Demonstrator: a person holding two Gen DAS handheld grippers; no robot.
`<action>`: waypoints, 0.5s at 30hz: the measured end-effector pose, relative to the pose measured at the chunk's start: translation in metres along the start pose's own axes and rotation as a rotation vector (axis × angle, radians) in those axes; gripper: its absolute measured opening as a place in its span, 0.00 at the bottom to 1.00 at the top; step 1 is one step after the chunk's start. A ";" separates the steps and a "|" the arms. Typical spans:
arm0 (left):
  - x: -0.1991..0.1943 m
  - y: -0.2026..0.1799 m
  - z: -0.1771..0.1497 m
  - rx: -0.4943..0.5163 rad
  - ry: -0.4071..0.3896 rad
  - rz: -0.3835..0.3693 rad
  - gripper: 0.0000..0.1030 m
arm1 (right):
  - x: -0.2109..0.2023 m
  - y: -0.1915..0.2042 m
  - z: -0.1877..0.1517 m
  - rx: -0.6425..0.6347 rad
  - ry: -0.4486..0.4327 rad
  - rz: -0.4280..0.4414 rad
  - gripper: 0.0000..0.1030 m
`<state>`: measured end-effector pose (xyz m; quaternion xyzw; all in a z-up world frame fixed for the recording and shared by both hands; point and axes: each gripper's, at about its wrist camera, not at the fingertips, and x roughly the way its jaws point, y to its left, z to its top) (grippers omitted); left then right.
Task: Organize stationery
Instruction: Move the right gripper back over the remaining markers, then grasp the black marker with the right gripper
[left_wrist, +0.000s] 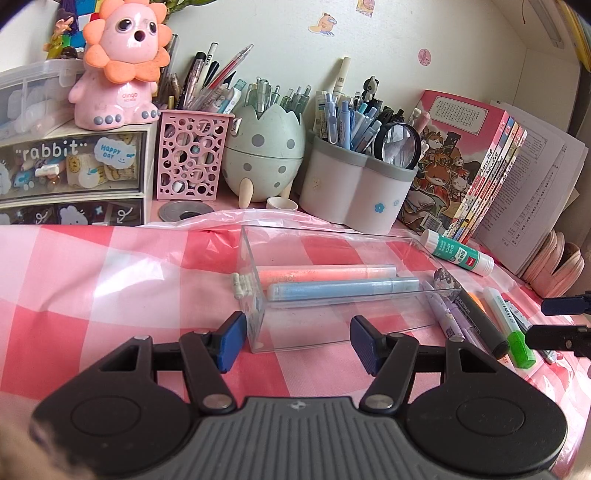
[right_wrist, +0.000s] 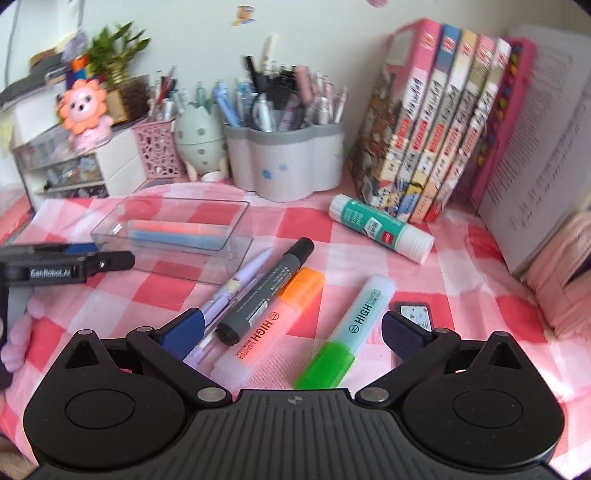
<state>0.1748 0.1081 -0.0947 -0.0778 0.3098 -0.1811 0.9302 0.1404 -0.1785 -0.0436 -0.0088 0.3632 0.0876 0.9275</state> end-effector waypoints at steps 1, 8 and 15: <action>0.000 0.000 0.000 0.000 0.000 0.000 0.34 | 0.002 -0.002 0.001 0.017 -0.001 0.008 0.95; 0.000 0.000 0.000 -0.001 0.000 0.000 0.34 | 0.023 -0.003 0.015 0.095 -0.009 0.015 0.89; 0.000 0.000 0.000 0.000 0.000 0.000 0.34 | 0.045 0.000 0.017 0.150 0.023 0.001 0.63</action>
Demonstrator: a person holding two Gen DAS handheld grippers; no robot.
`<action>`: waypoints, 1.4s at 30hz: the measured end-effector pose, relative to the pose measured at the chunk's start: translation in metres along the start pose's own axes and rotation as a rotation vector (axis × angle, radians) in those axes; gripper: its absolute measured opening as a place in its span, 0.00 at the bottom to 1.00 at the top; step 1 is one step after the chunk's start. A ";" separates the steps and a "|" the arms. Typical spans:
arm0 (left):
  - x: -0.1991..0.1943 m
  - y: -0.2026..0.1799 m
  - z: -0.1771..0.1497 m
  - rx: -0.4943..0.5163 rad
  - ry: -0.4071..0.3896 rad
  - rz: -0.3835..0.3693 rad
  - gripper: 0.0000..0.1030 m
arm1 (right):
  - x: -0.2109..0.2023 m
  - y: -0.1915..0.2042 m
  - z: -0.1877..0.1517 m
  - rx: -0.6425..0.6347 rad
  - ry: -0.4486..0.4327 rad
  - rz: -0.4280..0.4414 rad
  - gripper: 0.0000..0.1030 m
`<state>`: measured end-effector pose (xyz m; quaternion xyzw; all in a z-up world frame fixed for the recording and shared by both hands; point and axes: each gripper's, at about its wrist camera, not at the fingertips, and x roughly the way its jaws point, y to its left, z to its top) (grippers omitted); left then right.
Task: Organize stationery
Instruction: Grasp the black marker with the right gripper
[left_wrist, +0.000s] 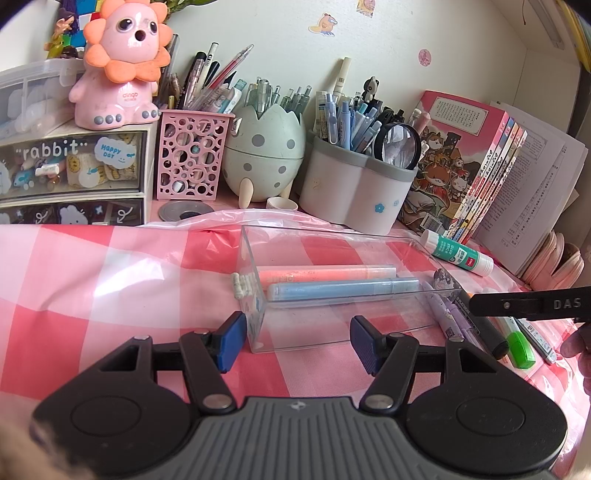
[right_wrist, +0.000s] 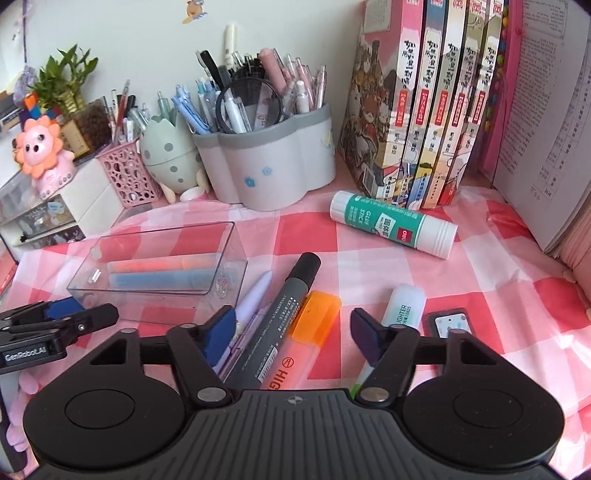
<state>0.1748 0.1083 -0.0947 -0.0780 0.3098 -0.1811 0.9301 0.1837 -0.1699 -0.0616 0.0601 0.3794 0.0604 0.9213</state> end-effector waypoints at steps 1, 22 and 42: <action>0.000 0.000 0.000 0.000 0.000 0.000 0.34 | 0.001 0.000 0.000 0.002 0.000 -0.001 0.61; -0.001 -0.001 -0.001 -0.002 -0.001 -0.001 0.34 | -0.001 -0.005 0.005 -0.022 0.012 0.022 0.28; -0.001 -0.001 -0.001 -0.005 -0.002 -0.003 0.34 | 0.015 -0.004 0.021 -0.121 0.098 0.005 0.27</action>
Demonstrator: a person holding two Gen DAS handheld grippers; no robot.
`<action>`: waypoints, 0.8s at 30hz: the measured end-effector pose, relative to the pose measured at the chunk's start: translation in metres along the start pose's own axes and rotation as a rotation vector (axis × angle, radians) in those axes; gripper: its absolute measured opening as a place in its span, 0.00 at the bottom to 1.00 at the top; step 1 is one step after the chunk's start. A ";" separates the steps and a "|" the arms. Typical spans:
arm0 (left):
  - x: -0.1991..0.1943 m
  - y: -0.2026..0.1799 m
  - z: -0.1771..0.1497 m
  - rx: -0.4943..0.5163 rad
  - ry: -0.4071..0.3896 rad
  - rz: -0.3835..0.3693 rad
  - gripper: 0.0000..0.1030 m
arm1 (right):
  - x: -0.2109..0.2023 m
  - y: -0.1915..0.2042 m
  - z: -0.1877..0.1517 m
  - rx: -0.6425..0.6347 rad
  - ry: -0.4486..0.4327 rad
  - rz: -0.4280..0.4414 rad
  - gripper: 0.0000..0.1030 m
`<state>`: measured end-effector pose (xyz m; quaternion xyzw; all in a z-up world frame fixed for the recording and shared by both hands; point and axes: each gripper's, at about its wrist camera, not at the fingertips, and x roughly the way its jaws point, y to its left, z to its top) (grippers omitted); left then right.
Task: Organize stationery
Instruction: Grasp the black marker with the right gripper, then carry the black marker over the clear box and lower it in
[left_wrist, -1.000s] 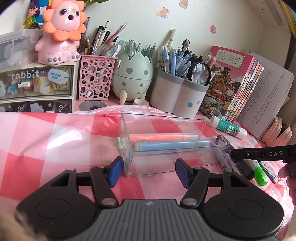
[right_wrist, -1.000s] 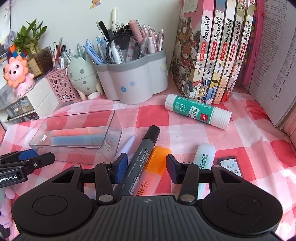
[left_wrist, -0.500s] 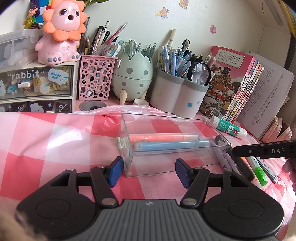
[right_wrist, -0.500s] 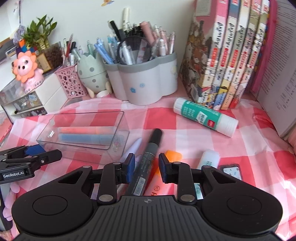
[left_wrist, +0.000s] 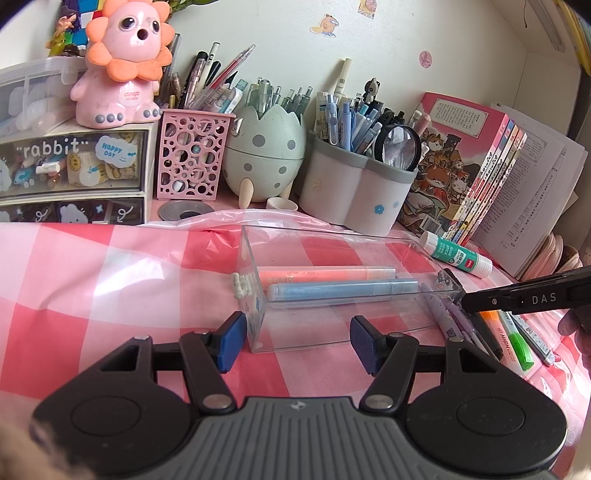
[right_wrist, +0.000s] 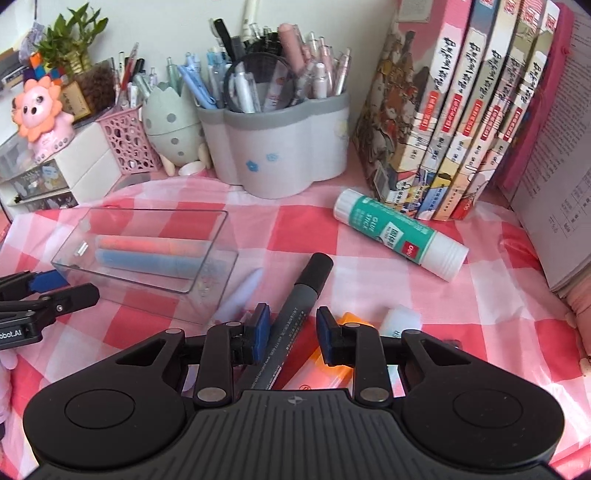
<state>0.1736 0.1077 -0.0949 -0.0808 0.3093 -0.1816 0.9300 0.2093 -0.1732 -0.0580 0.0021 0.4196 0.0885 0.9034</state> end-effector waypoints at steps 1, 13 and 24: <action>0.000 0.000 0.000 0.000 0.000 0.000 0.34 | 0.001 -0.001 0.002 0.006 0.008 0.000 0.27; 0.000 0.000 0.000 0.000 0.000 0.000 0.34 | 0.015 -0.001 0.010 0.012 0.033 0.025 0.17; 0.000 0.000 0.000 0.000 -0.001 0.001 0.34 | -0.013 0.008 0.029 -0.132 -0.036 0.066 0.15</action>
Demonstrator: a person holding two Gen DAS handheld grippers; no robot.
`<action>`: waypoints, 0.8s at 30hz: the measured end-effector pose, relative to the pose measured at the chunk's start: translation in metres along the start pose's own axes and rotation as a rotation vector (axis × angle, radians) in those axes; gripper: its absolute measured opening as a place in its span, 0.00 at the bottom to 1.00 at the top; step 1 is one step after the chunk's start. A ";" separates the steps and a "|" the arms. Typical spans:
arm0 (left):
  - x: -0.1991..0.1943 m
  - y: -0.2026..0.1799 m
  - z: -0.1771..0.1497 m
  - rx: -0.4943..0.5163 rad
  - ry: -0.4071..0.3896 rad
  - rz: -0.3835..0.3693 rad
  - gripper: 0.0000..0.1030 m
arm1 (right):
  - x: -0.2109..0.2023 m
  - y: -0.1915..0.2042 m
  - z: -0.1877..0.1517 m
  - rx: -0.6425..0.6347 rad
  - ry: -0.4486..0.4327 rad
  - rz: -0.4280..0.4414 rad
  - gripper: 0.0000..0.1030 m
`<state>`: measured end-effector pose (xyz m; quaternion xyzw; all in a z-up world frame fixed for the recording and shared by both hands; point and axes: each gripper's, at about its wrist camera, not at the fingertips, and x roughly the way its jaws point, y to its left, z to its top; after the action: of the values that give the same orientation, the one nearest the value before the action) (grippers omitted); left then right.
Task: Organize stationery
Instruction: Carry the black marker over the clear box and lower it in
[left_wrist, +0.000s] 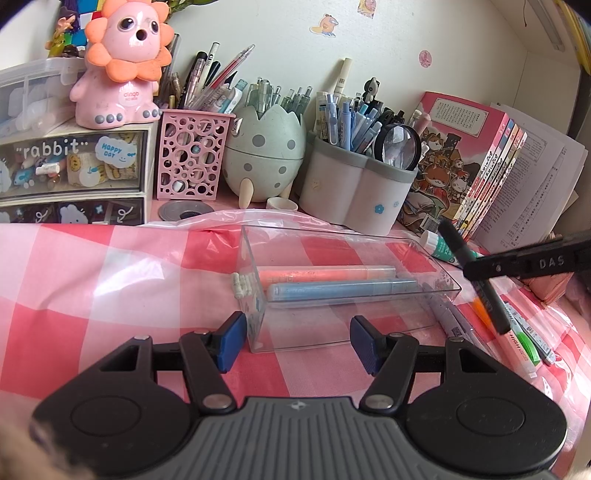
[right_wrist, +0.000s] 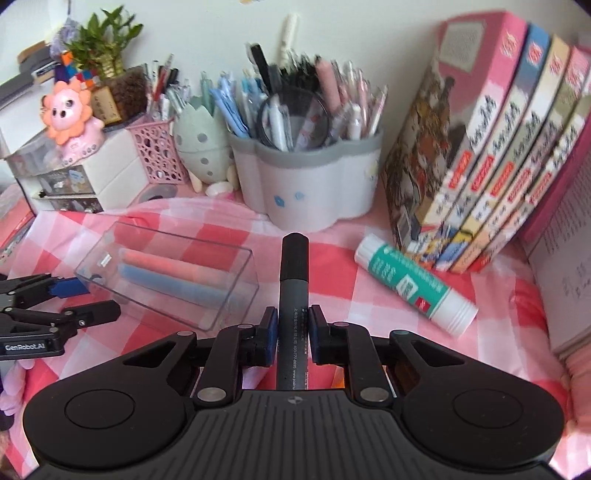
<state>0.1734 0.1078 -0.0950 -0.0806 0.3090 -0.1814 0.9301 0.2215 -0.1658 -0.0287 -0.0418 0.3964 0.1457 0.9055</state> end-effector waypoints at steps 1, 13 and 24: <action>0.000 0.000 0.000 0.000 0.000 0.000 0.34 | -0.003 0.002 0.003 -0.016 -0.009 0.002 0.15; 0.000 0.001 0.000 -0.002 0.000 -0.001 0.34 | -0.009 0.049 0.037 -0.296 -0.097 0.066 0.15; 0.000 0.001 0.000 -0.009 -0.003 -0.005 0.34 | 0.008 0.096 0.035 -0.583 -0.113 0.138 0.15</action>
<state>0.1739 0.1089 -0.0954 -0.0860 0.3084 -0.1822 0.9297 0.2231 -0.0660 -0.0068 -0.2648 0.2886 0.3167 0.8639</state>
